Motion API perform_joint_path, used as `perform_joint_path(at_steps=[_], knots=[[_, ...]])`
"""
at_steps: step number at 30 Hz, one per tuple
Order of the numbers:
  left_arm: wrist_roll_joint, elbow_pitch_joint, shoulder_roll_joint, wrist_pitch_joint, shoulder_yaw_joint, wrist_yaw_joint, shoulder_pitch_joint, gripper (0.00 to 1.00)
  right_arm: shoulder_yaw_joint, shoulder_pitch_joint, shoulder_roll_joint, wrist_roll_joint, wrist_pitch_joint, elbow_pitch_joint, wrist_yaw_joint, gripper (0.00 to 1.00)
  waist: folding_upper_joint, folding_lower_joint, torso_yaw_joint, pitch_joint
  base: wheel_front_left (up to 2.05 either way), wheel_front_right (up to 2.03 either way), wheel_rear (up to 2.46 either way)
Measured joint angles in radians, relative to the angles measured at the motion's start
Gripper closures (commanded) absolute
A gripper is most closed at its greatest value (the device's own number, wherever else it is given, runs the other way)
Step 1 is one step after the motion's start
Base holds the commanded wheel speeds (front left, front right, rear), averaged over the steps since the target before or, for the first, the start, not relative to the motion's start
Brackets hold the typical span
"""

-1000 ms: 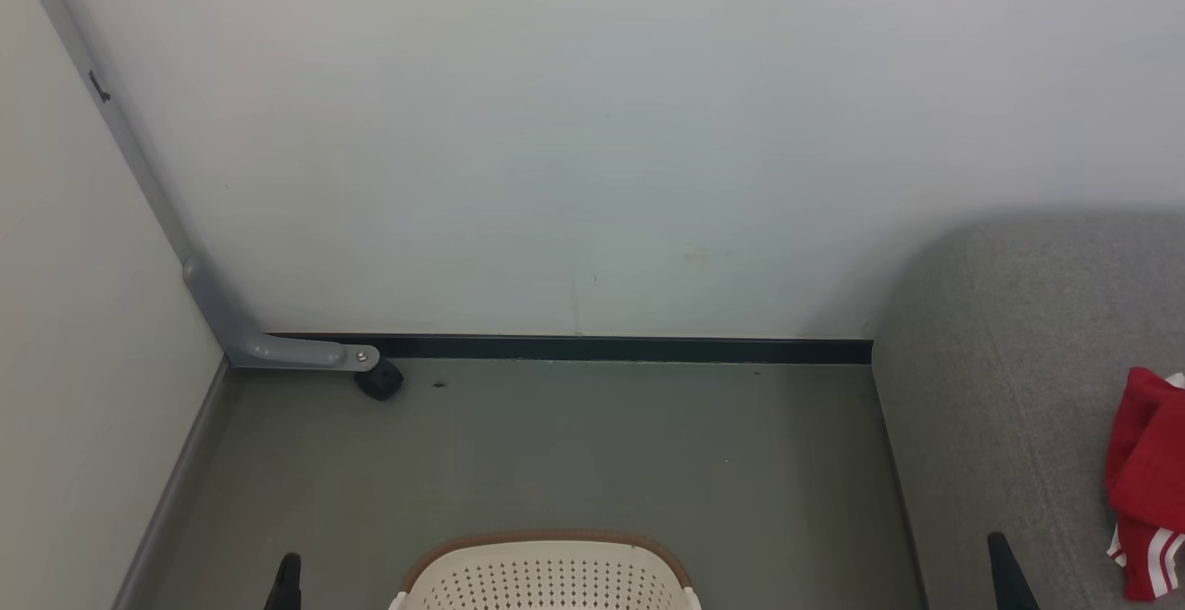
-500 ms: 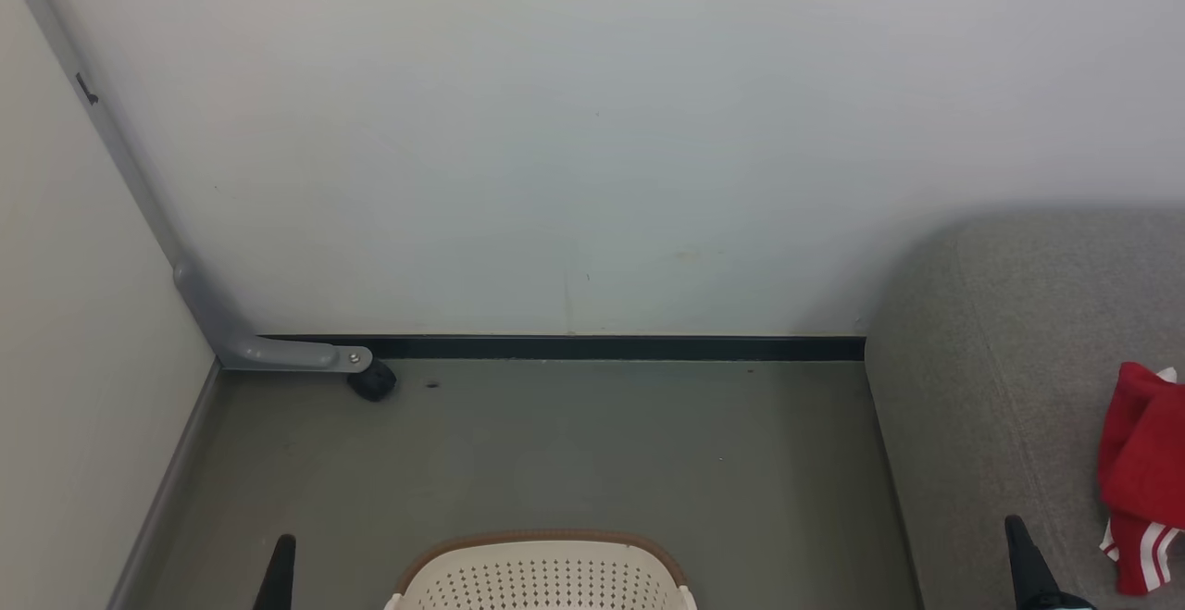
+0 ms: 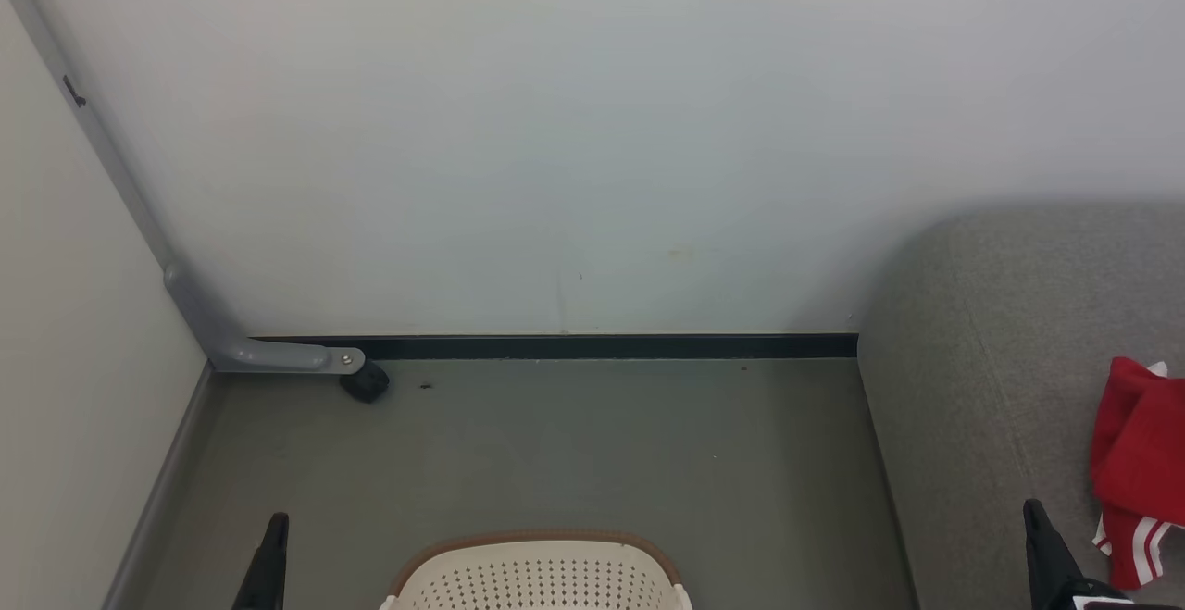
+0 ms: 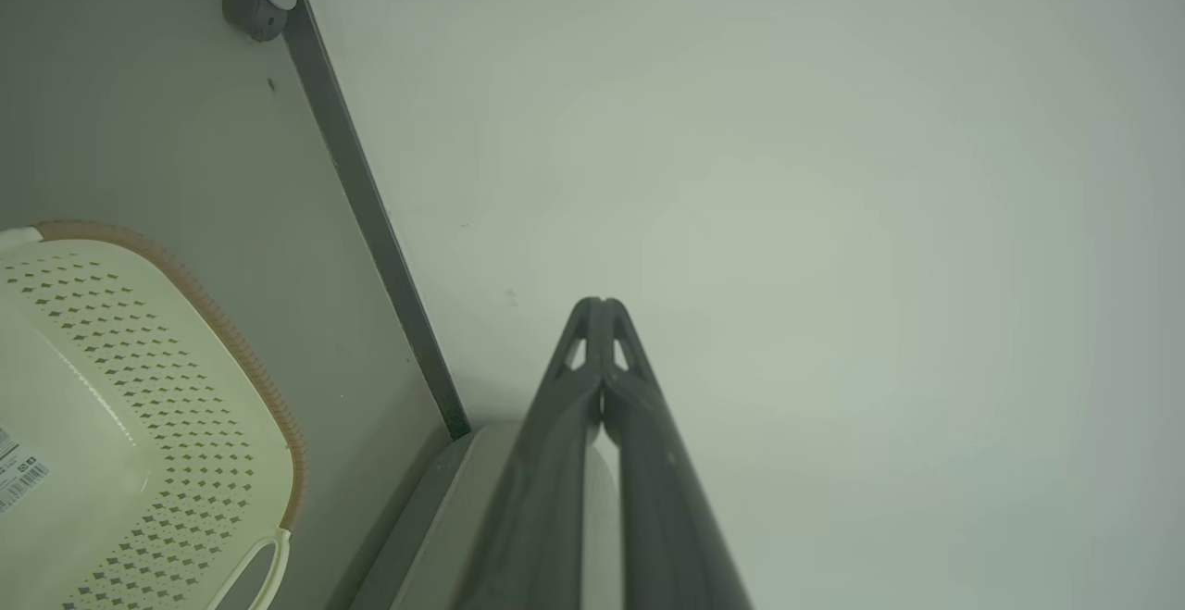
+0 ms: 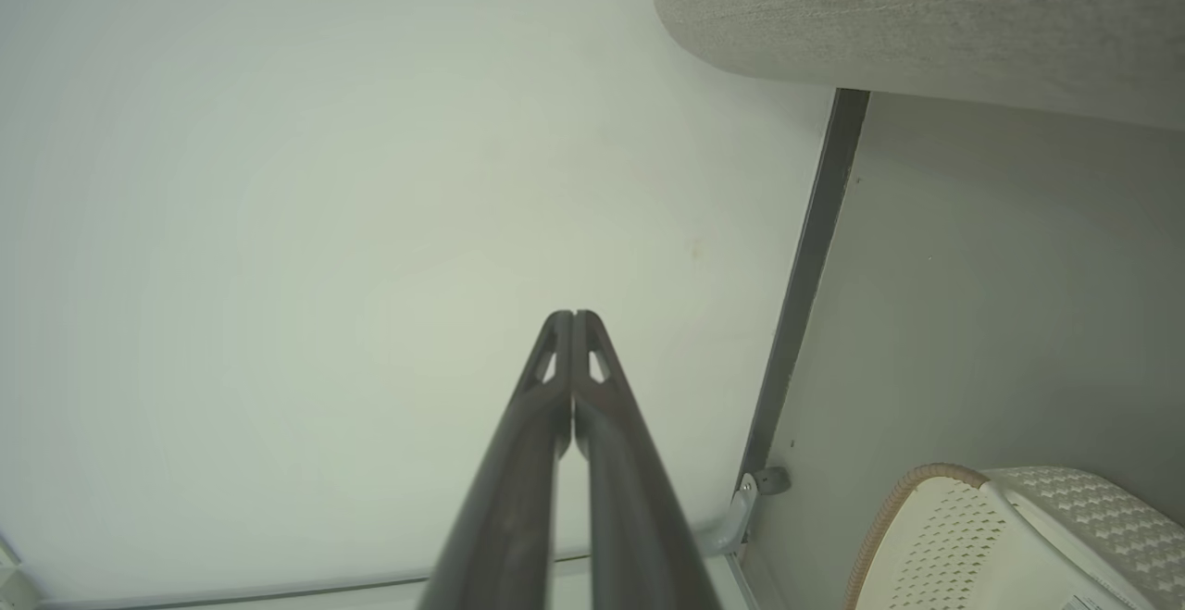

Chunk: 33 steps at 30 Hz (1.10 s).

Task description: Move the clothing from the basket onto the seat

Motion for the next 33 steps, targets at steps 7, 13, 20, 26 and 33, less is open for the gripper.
perform_joint_path(at_steps=[7, 13, 20, 26, 33], knots=[[-0.052, -0.005, -0.001, 0.013, 0.005, -0.008, -0.014, 1.0, -0.013, -0.003, 0.001, 0.052, 0.016, -0.001, 0.002, 1.0, 0.0, 0.0, -0.002, 0.001, 0.0, 0.0, 0.0], [-0.067, -0.005, -0.002, 0.013, 0.005, -0.008, -0.014, 1.0, -0.014, -0.003, 0.001, 0.052, 0.016, -0.001, 0.002, 1.0, 0.0, 0.0, -0.002, 0.001, 0.0, 0.0, 0.0], [-0.067, -0.005, -0.002, 0.013, 0.005, -0.008, -0.014, 1.0, -0.014, -0.003, 0.001, 0.052, 0.016, -0.002, 0.002, 1.0, 0.0, 0.0, -0.002, 0.001, 0.0, 0.0, 0.0], [-0.067, -0.005, -0.002, 0.013, 0.005, -0.008, -0.014, 1.0, -0.013, -0.003, 0.001, 0.052, 0.016, -0.002, 0.002, 1.0, 0.0, 0.0, -0.002, 0.001, 0.0, 0.0, 0.0], [-0.067, -0.006, -0.002, 0.013, 0.005, -0.008, -0.014, 1.0, -0.013, -0.003, 0.001, 0.052, 0.016, -0.002, 0.002, 1.0, 0.0001, 0.0, -0.002, 0.001, 0.0, 0.0, 0.0]])
